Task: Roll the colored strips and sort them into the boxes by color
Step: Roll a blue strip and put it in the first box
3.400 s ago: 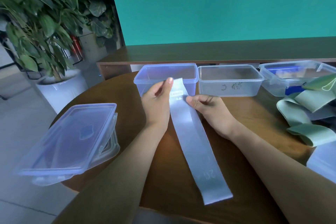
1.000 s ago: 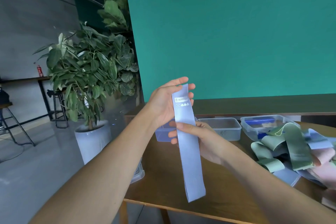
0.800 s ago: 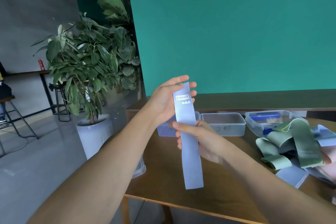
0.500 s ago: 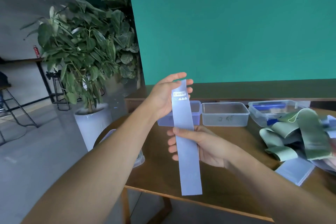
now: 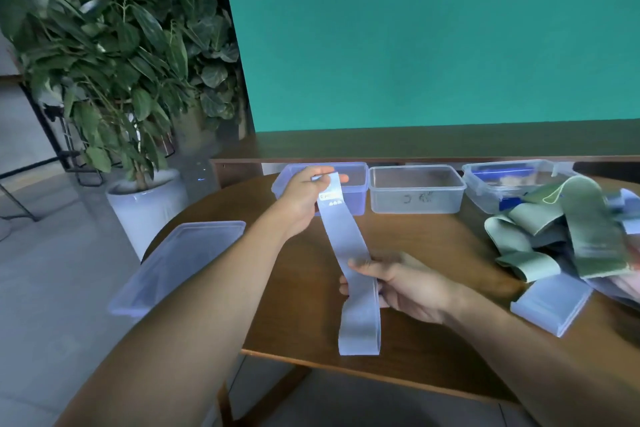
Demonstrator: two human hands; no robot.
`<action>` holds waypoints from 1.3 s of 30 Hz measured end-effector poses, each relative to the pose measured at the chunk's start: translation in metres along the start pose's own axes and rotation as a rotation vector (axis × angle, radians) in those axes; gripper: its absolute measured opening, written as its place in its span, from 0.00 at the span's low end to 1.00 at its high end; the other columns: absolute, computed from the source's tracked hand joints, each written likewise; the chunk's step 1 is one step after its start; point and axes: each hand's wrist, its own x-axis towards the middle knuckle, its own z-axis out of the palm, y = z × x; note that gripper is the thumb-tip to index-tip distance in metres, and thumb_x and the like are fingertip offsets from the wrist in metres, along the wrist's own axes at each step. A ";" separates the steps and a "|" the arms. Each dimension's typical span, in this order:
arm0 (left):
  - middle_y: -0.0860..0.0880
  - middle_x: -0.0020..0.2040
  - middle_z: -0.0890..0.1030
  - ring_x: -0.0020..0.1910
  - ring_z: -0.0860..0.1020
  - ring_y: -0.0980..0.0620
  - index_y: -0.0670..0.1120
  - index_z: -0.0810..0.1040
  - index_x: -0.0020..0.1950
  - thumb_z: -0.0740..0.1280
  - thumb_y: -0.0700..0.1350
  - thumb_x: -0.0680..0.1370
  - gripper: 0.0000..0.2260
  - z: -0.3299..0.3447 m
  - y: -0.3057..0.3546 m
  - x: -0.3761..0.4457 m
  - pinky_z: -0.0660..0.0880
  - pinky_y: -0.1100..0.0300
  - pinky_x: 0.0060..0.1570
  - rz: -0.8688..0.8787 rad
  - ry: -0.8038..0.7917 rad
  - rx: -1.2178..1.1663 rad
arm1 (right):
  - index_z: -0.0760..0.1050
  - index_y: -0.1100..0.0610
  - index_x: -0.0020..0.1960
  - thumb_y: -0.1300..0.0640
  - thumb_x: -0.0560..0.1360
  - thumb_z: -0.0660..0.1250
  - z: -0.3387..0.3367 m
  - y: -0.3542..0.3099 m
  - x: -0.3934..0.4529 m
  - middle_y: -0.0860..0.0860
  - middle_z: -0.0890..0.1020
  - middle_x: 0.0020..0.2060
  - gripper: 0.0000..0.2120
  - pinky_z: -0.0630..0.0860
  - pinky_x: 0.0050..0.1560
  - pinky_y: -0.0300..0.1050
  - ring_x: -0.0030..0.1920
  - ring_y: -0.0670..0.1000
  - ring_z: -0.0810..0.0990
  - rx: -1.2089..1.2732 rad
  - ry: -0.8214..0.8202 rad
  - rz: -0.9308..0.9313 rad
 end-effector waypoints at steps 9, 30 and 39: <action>0.46 0.53 0.83 0.57 0.81 0.46 0.46 0.80 0.57 0.67 0.40 0.81 0.06 -0.014 -0.031 0.028 0.75 0.58 0.44 0.072 0.106 0.037 | 0.82 0.57 0.58 0.52 0.80 0.70 -0.020 -0.016 0.026 0.50 0.88 0.50 0.11 0.81 0.59 0.51 0.51 0.49 0.87 -0.392 0.075 0.020; 0.58 0.46 0.84 0.40 0.81 0.67 0.48 0.84 0.55 0.73 0.41 0.78 0.07 -0.028 -0.048 0.037 0.76 0.67 0.34 0.200 0.181 0.174 | 0.79 0.53 0.61 0.47 0.79 0.71 0.002 -0.004 0.022 0.45 0.85 0.47 0.15 0.80 0.43 0.34 0.42 0.43 0.85 -0.835 0.228 -0.045; 0.53 0.50 0.86 0.50 0.83 0.57 0.48 0.85 0.52 0.76 0.39 0.75 0.08 -0.027 -0.076 0.044 0.78 0.65 0.52 0.241 0.203 0.190 | 0.81 0.46 0.58 0.43 0.73 0.76 -0.016 0.016 0.017 0.42 0.80 0.44 0.16 0.73 0.47 0.34 0.47 0.43 0.79 -0.987 0.157 -0.344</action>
